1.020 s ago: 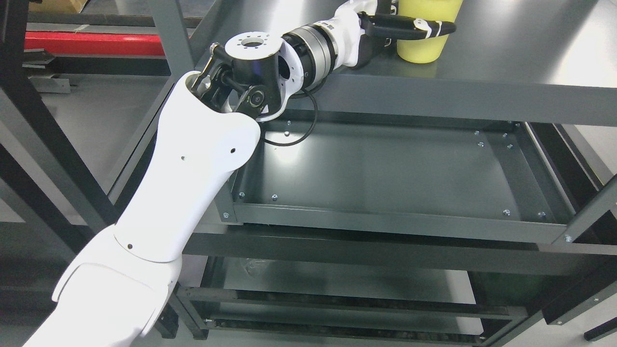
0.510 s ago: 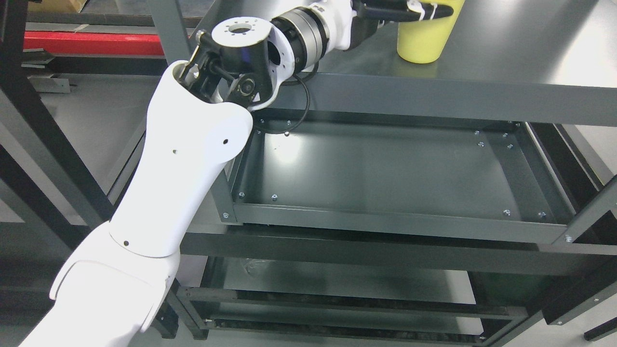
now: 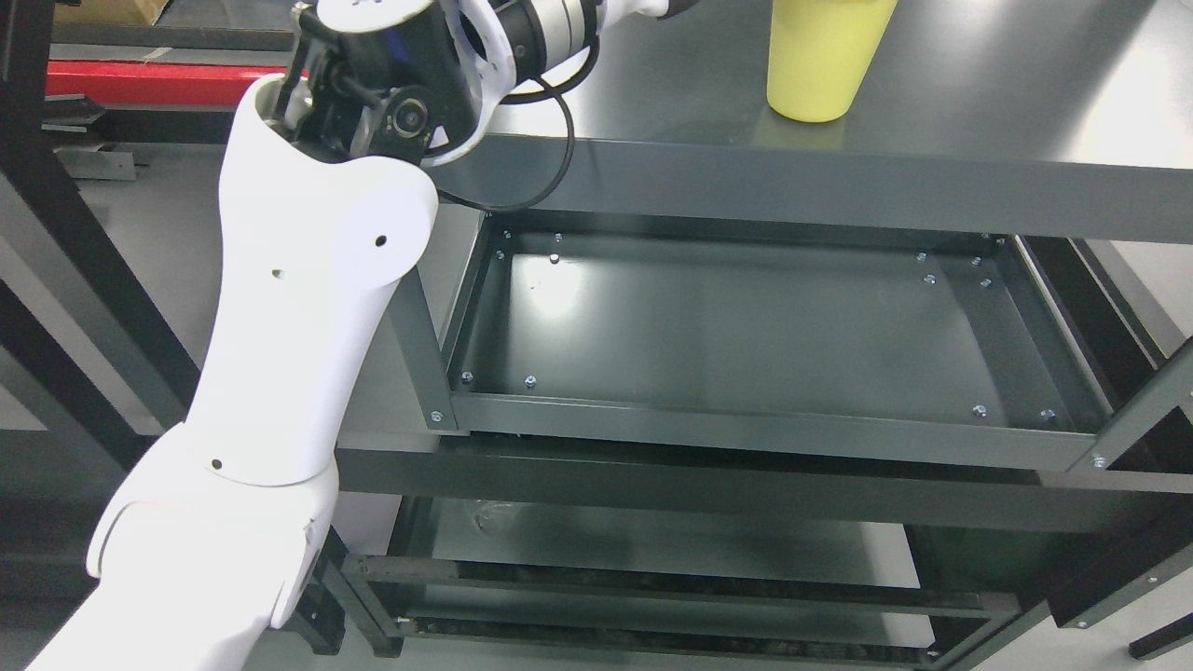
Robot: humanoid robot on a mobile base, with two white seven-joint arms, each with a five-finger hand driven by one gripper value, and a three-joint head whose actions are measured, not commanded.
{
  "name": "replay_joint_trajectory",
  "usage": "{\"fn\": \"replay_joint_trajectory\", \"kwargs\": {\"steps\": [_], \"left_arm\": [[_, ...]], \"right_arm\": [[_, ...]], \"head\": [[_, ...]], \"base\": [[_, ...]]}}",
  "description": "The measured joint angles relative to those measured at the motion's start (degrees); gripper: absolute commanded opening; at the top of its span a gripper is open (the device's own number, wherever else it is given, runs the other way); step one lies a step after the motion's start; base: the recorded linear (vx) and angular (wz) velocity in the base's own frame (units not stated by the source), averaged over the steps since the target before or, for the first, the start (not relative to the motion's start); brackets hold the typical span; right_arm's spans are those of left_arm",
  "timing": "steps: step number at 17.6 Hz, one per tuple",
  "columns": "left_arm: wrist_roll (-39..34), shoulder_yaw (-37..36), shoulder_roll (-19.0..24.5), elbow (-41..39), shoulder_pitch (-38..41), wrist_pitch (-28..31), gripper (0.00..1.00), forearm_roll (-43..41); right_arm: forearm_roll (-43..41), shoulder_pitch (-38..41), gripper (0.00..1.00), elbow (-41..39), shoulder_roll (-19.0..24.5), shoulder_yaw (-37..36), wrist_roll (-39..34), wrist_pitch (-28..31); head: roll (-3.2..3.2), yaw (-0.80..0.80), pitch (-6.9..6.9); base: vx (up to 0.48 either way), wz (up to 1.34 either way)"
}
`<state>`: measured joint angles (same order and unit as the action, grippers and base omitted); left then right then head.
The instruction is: Place yellow IKEA cup on middle right shelf
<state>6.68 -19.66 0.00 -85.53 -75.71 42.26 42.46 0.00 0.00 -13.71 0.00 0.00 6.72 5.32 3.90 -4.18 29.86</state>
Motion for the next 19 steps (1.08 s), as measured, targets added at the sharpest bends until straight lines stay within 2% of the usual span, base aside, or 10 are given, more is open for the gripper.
{"fn": "replay_joint_trajectory", "kwargs": {"steps": [6, 11, 19], "left_arm": [[7.31, 2.11, 0.0, -1.59, -0.51, -0.01, 0.95, 2.68], [14.35, 2.22, 0.0, -2.92, -0.18, 5.54, 0.95, 10.47], [24.03, -3.56, 0.0, -4.81, 3.81, 10.31, 0.98, 17.94]], "right_arm": [[0.0, 0.0, 0.99, 0.0, 0.0, 0.0, 0.0, 0.0], [0.0, 0.0, 0.99, 0.0, 0.0, 0.0, 0.0, 0.0], [0.0, 0.0, 0.99, 0.0, 0.0, 0.0, 0.0, 0.0]], "head": [[0.0, 0.0, 0.0], [0.0, 0.0, 0.0], [0.0, 0.0, 0.0]], "base": [[0.0, 0.0], [0.0, 0.0], [0.0, 0.0]]}}
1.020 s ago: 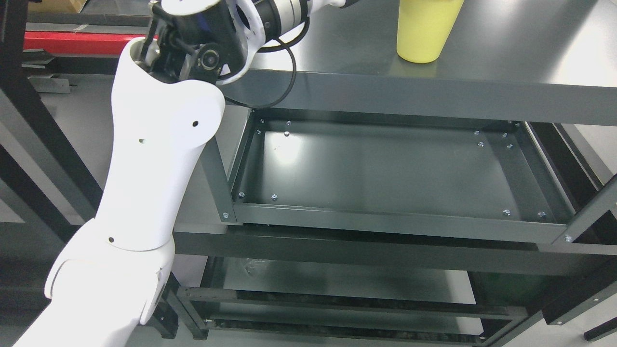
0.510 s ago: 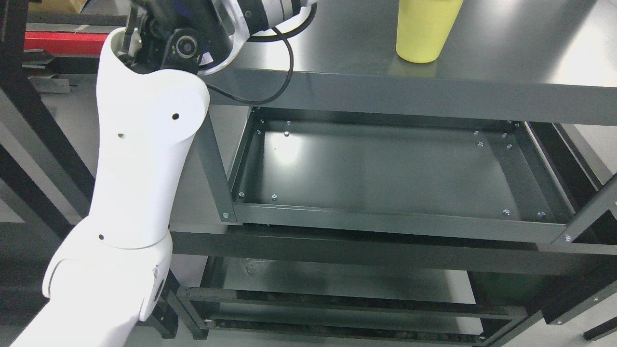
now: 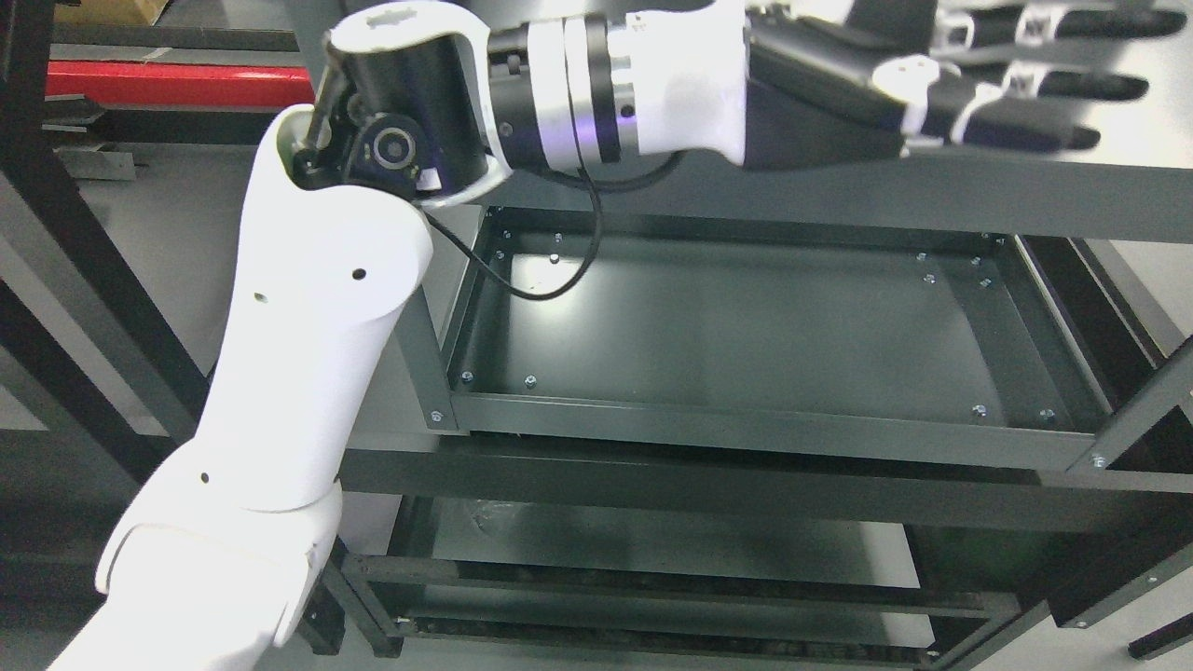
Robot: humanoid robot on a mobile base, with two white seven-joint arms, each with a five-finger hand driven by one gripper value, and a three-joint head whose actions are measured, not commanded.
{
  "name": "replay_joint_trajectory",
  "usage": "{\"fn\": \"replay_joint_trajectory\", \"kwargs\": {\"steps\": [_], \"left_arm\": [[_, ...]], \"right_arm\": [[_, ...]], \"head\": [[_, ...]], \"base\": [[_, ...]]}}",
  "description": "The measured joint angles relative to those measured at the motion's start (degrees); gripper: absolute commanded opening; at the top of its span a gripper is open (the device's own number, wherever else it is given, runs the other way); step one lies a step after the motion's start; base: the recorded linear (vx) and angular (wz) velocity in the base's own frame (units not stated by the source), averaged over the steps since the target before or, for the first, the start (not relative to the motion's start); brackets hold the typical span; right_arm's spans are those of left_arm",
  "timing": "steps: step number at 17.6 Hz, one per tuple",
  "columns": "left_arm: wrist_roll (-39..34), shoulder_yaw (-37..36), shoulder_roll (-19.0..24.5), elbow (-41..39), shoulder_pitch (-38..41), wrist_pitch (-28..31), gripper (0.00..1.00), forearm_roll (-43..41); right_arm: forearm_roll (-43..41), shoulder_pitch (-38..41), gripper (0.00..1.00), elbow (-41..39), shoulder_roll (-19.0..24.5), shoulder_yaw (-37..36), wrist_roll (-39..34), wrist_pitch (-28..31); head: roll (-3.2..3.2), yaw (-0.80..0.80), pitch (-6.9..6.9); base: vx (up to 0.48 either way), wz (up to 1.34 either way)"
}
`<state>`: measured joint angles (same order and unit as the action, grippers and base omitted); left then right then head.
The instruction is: Place yellow IKEA cup on middle right shelf
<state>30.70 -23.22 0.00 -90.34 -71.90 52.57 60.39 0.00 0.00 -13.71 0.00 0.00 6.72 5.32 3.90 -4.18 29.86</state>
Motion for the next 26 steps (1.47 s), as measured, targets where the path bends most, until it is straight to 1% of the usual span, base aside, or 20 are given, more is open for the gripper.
{"fn": "replay_joint_trajectory", "kwargs": {"steps": [6, 9, 11, 13, 16, 18, 20, 22, 24, 26], "left_arm": [[0.75, -8.0, 0.0, -0.89, 5.96, 0.28, 0.98, 0.08], [0.77, -11.44, 0.0, -0.97, 10.71, 0.45, 0.99, -2.67], [0.74, -13.26, 0.01, -0.61, 14.7, -0.8, 0.99, -6.15], [0.61, -14.48, 0.01, 0.3, 18.79, -6.64, 0.99, -12.51], [0.07, -15.09, 0.0, 2.81, 23.98, -18.86, 0.99, -22.36], [-2.89, -14.64, 0.0, 4.77, 27.02, -28.46, 0.99, -29.59], [-6.91, -13.01, 0.0, 6.43, 29.92, -36.35, 0.99, -36.72], [-8.93, -10.69, 0.0, 7.58, 32.9, -42.08, 0.98, -42.75], [-9.7, -8.36, 0.0, 7.94, 36.26, -47.27, 0.98, -46.93], [-10.01, -5.72, 0.0, 7.85, 40.44, -50.49, 0.98, -51.25]], "right_arm": [[0.0, 0.0, 0.99, 0.0, 0.0, 0.0, 0.0, 0.0], [0.0, 0.0, 1.0, 0.0, 0.0, 0.0, 0.0, 0.0], [0.0, 0.0, 0.99, 0.0, 0.0, 0.0, 0.0, 0.0], [0.0, 0.0, 0.99, 0.0, 0.0, 0.0, 0.0, 0.0], [0.0, 0.0, 0.99, 0.0, 0.0, 0.0, 0.0, 0.0], [0.0, 0.0, 0.99, 0.0, 0.0, 0.0, 0.0, 0.0], [0.0, 0.0, 0.99, 0.0, 0.0, 0.0, 0.0, 0.0], [0.0, 0.0, 0.99, 0.0, 0.0, 0.0, 0.0, 0.0], [0.0, 0.0, 0.99, 0.0, 0.0, 0.0, 0.0, 0.0], [0.0, 0.0, 0.99, 0.0, 0.0, 0.0, 0.0, 0.0]], "head": [[0.0, 0.0, 0.0], [0.0, 0.0, 0.0], [0.0, 0.0, 0.0], [0.0, 0.0, 0.0], [0.0, 0.0, 0.0], [0.0, 0.0, 0.0], [0.0, 0.0, 0.0], [0.0, 0.0, 0.0], [0.0, 0.0, 0.0], [0.0, 0.0, 0.0]], "base": [[0.0, 0.0], [0.0, 0.0], [0.0, 0.0], [0.0, 0.0], [0.0, 0.0], [0.0, 0.0], [0.0, 0.0], [0.0, 0.0], [0.0, 0.0], [0.0, 0.0]]}}
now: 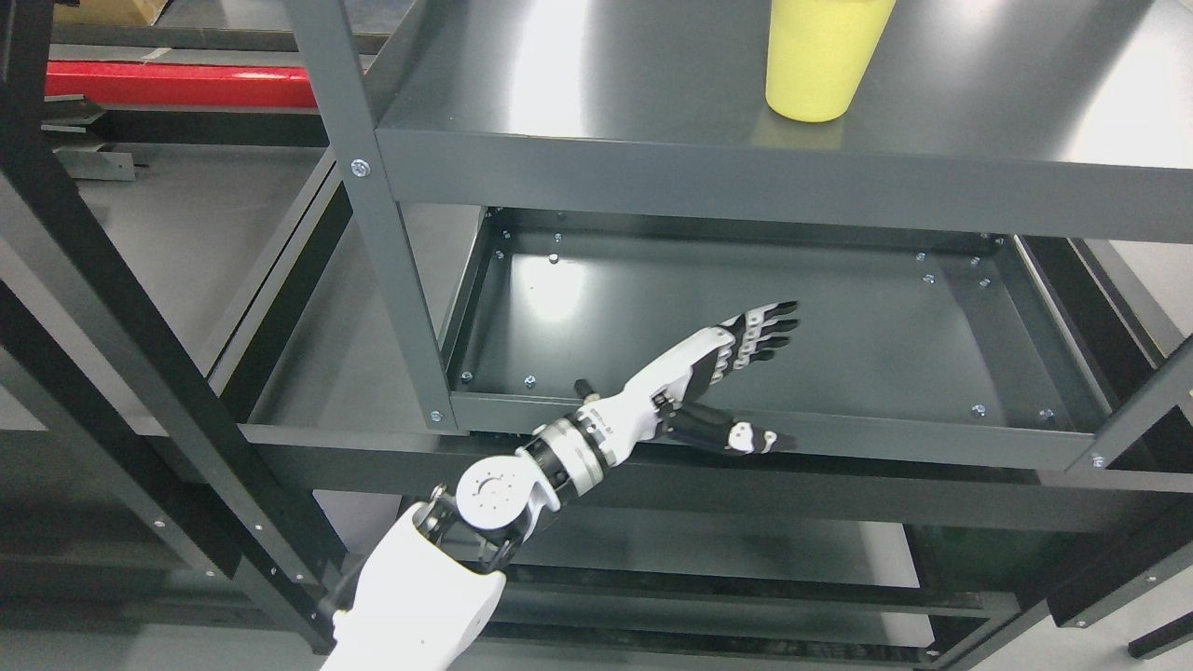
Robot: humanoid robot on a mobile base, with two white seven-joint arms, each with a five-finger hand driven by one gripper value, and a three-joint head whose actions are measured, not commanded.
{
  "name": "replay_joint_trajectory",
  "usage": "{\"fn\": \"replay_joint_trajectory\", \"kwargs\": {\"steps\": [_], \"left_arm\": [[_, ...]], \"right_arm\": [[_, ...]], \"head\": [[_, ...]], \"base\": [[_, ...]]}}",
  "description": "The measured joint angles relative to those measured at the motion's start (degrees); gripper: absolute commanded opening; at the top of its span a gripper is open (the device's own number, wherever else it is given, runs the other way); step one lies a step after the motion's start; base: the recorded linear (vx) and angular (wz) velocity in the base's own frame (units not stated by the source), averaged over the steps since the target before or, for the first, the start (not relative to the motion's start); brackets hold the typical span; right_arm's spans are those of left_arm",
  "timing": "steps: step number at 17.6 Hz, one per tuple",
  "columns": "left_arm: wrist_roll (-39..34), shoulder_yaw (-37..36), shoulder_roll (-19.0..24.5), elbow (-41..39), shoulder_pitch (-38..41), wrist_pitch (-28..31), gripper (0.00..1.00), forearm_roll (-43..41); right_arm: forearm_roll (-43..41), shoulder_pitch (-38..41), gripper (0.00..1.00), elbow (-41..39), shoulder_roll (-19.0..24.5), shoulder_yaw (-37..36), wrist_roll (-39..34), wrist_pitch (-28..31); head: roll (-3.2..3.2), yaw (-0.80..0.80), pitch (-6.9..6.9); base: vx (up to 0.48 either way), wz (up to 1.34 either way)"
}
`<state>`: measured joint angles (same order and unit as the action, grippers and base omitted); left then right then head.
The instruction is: Place yellow IKEA cup on middle right shelf
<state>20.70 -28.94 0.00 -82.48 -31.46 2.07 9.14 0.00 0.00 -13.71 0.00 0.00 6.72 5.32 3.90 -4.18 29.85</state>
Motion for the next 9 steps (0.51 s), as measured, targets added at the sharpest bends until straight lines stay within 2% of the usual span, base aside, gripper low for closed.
{"fn": "replay_joint_trajectory", "kwargs": {"steps": [4, 9], "left_arm": [[-1.74, 4.19, 0.0, -1.46, 6.98, -2.29, 0.98, -5.15], [-10.52, 8.73, 0.0, -3.95, 11.44, -2.69, 0.98, -7.61]], "right_arm": [[0.0, 0.0, 0.99, 0.0, 0.0, 0.0, 0.0, 0.0], [0.0, 0.0, 0.99, 0.0, 0.0, 0.0, 0.0, 0.0]], "head": [[0.0, 0.0, 0.0], [0.0, 0.0, 0.0]], "base": [[0.0, 0.0], [0.0, 0.0]]}}
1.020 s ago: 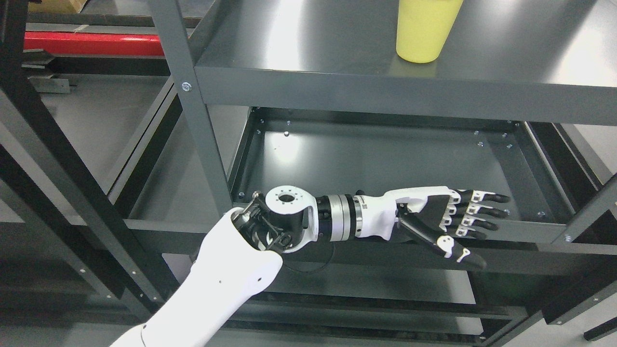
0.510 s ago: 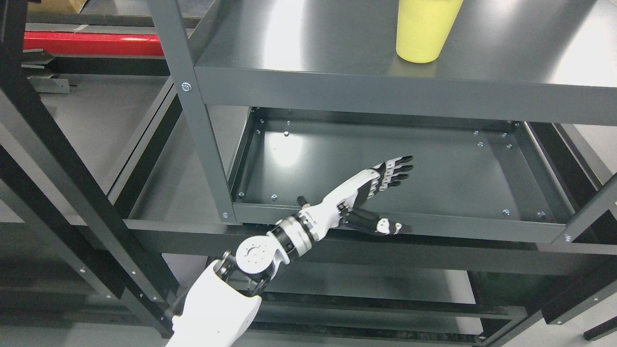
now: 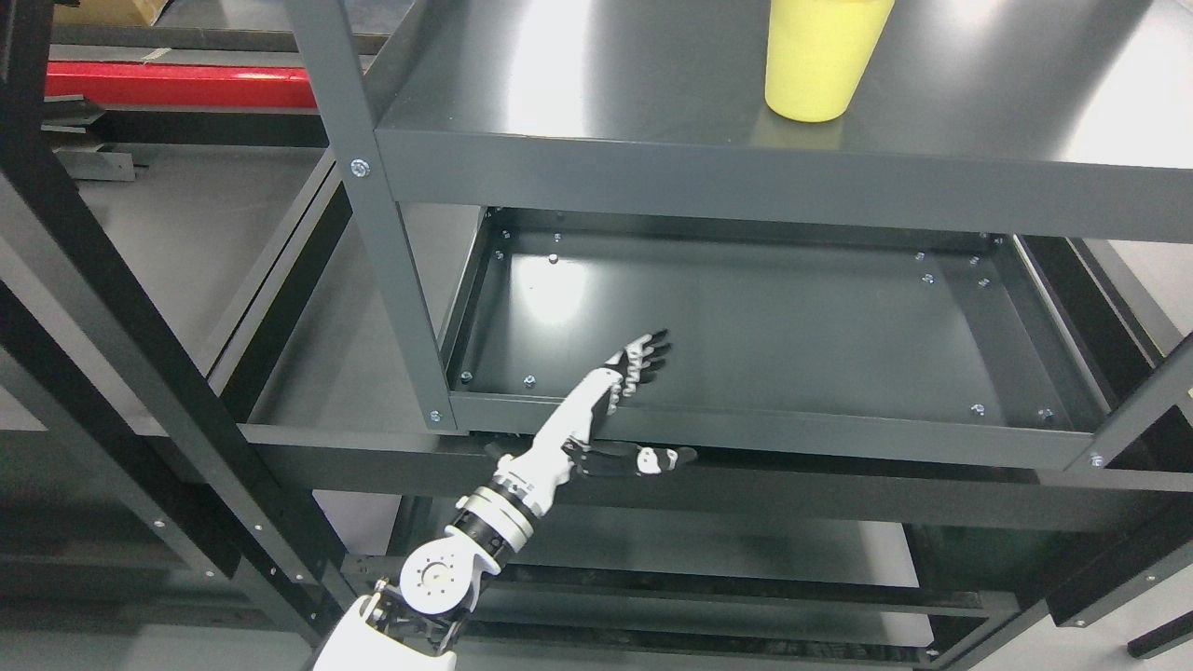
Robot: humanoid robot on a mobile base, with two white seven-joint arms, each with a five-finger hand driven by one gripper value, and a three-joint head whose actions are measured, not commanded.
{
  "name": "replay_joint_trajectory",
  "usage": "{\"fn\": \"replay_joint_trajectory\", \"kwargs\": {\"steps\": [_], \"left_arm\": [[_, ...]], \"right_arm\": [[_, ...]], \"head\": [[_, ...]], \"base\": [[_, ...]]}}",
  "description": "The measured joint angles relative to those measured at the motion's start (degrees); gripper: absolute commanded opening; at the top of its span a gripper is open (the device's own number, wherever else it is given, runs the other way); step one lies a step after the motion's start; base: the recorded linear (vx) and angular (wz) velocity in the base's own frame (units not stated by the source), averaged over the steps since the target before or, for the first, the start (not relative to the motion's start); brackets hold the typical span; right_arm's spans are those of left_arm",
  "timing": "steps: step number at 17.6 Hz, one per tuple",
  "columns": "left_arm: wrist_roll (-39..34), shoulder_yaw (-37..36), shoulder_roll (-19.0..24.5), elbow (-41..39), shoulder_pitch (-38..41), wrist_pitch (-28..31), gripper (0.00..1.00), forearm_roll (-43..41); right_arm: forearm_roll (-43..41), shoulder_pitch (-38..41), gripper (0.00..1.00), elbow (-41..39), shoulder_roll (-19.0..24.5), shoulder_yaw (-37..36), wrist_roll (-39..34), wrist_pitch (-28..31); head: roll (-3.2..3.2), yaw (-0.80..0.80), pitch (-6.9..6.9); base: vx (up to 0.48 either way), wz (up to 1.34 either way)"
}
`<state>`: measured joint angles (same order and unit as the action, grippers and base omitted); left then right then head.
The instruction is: Place yellow IKEA cup on middle right shelf
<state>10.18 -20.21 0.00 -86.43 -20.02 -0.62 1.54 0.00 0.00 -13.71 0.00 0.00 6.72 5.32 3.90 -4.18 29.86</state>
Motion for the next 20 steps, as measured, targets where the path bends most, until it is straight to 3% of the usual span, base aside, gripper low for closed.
{"fn": "replay_joint_trajectory", "kwargs": {"steps": [6, 20], "left_arm": [[-9.44, 1.91, 0.0, -2.16, -0.57, -0.17, 0.98, -1.05], [-10.33, 3.56, 0.0, -4.99, -0.6, 0.42, 0.98, -1.52]], "right_arm": [[0.0, 0.0, 0.99, 0.0, 0.0, 0.0, 0.0, 0.0], [0.0, 0.0, 0.99, 0.0, 0.0, 0.0, 0.0, 0.0]], "head": [[0.0, 0.0, 0.0], [0.0, 0.0, 0.0]], "base": [[0.0, 0.0], [0.0, 0.0]]}}
